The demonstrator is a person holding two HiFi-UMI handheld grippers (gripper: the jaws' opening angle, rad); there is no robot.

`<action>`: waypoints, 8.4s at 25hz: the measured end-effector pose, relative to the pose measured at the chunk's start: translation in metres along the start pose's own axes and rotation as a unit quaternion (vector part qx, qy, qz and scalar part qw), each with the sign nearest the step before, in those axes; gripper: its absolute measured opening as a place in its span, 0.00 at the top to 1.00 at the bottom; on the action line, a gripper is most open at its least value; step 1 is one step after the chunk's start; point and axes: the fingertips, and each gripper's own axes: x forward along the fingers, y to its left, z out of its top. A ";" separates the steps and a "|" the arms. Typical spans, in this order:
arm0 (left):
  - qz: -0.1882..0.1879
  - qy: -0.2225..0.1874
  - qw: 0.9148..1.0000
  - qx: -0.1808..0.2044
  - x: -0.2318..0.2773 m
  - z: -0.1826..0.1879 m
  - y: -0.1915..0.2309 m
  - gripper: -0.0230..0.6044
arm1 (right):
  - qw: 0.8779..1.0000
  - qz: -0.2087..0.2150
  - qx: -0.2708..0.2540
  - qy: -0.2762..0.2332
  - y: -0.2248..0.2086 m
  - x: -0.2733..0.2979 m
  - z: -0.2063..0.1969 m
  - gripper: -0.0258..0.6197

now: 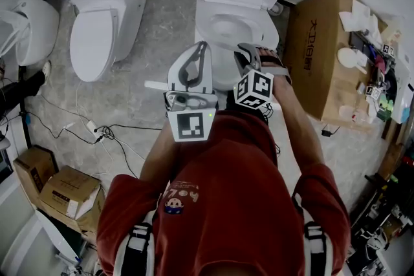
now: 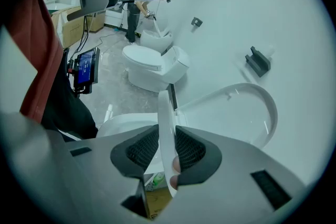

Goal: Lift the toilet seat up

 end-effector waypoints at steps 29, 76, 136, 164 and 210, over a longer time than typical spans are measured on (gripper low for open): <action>0.025 -0.001 0.999 0.023 0.021 0.013 -0.006 0.93 | 0.997 -0.067 -0.034 -0.031 -0.089 0.004 0.006 0.81; 0.119 -0.008 0.993 0.024 0.050 0.025 0.006 0.93 | 0.987 -0.126 -0.088 -0.038 -0.239 0.052 0.005 0.84; 0.149 0.021 0.988 0.041 0.057 0.026 -0.013 0.93 | 0.987 -0.142 -0.072 0.006 -0.344 0.121 -0.002 0.85; 0.151 -0.014 0.988 0.021 0.032 0.047 -0.011 0.93 | 0.984 -0.179 -0.004 -0.011 -0.321 0.087 -0.012 0.81; 0.026 -0.015 0.999 -0.033 0.088 0.035 -0.062 0.93 | 0.894 -0.165 0.389 -0.147 -0.163 -0.084 -0.085 0.79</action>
